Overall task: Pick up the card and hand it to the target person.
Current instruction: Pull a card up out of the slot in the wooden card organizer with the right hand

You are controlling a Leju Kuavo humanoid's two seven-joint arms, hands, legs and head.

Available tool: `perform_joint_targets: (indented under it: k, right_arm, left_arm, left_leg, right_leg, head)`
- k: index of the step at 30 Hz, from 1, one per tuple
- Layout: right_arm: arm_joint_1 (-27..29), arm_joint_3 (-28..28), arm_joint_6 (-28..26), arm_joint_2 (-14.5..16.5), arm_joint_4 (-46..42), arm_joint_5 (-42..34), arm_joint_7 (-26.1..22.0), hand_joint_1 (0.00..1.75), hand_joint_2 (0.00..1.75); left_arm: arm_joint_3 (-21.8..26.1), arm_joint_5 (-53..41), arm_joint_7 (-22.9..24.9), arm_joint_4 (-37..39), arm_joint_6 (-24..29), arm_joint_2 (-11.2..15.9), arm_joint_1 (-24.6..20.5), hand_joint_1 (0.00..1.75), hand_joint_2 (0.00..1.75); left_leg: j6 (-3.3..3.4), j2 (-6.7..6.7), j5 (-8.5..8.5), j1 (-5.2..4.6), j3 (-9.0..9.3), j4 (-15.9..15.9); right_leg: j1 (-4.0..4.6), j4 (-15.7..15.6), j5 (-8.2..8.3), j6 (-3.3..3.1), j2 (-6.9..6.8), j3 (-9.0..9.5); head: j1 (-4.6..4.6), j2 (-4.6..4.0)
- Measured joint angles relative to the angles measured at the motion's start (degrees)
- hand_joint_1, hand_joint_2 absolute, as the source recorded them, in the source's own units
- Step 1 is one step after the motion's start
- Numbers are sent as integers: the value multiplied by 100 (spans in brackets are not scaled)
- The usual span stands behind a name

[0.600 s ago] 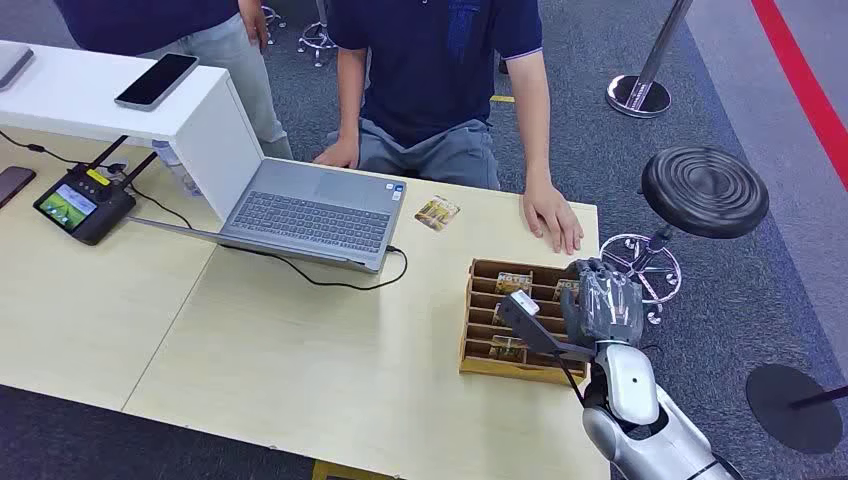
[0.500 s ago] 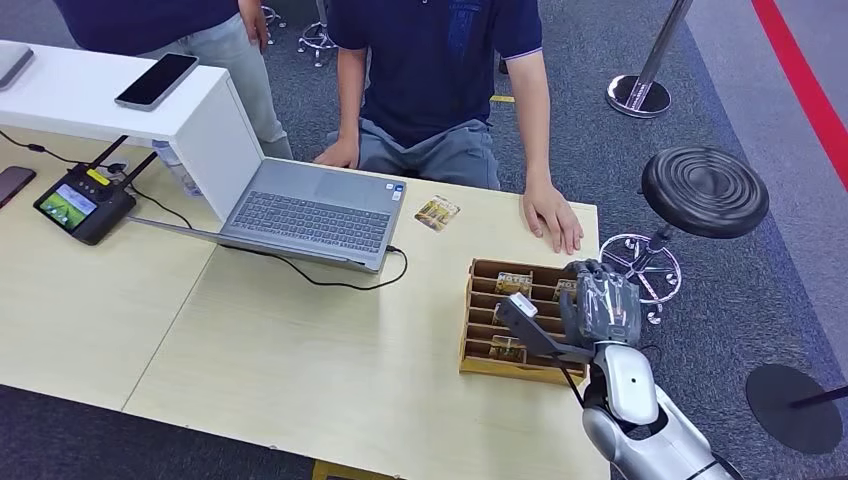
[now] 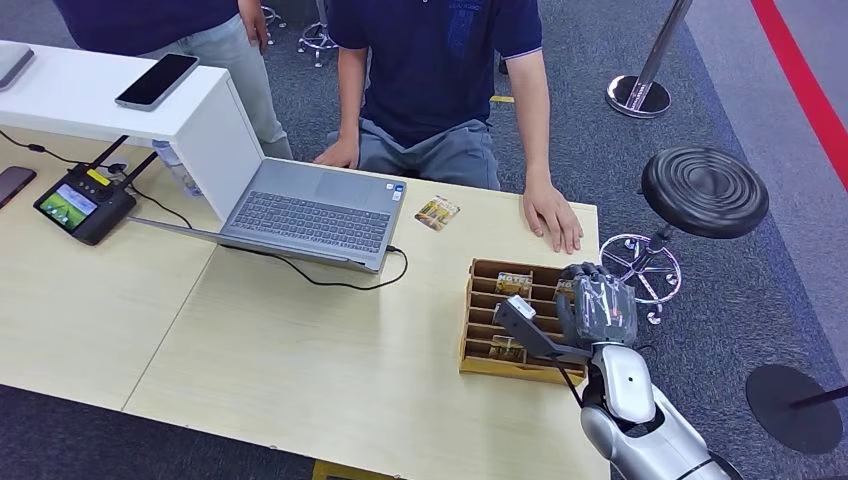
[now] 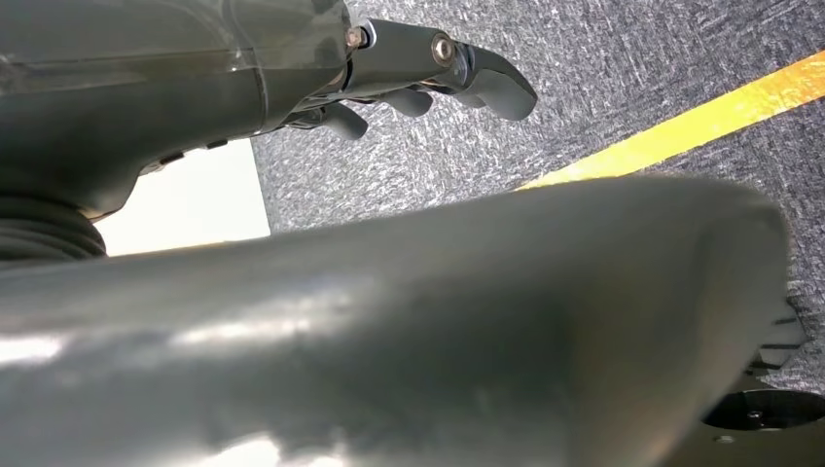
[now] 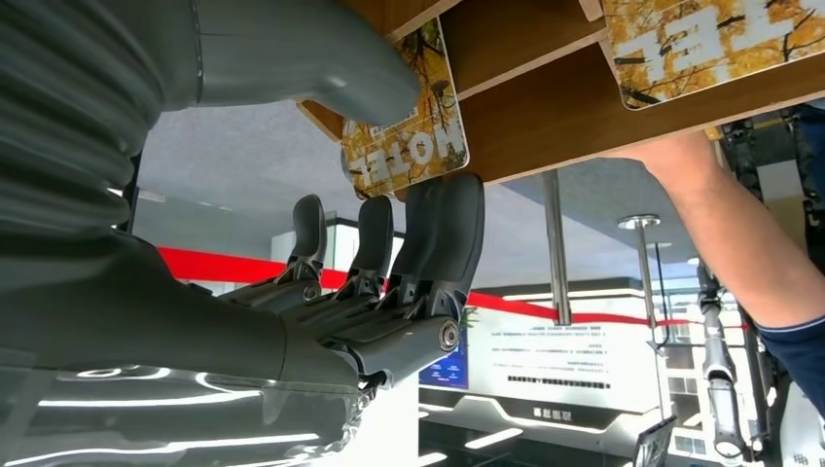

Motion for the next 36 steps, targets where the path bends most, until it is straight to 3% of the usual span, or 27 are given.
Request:
perform_joint_targets:
  k: [7,23,36]
  right_arm:
    - [-31,-10,2,-52,52,23,62,81,175]
    - [-26,-11,15,-99,55,135,191,96,175]
    - [-26,-14,17,-102,51,135,195,96,175]
  left_arm:
    - [-5,-6,-10,-3,7,0,3,0,0]
    - [8,11,5,-1,16,-13,18,0,0]
    - [7,11,5,-1,17,-13,17,0,0]
  left_leg:
    - [1,-9,-3,-2,-7,8]
    - [0,-8,-3,-2,-5,7]
    - [-1,0,0,1,2,-2]
  right_leg:
    - [-3,10,-7,5,-9,-5]
    - [-2,9,-7,4,-8,-3]
    - [1,-2,0,-2,0,2]
  head:
    - [0,0]
    - [0,0]
    - [0,0]
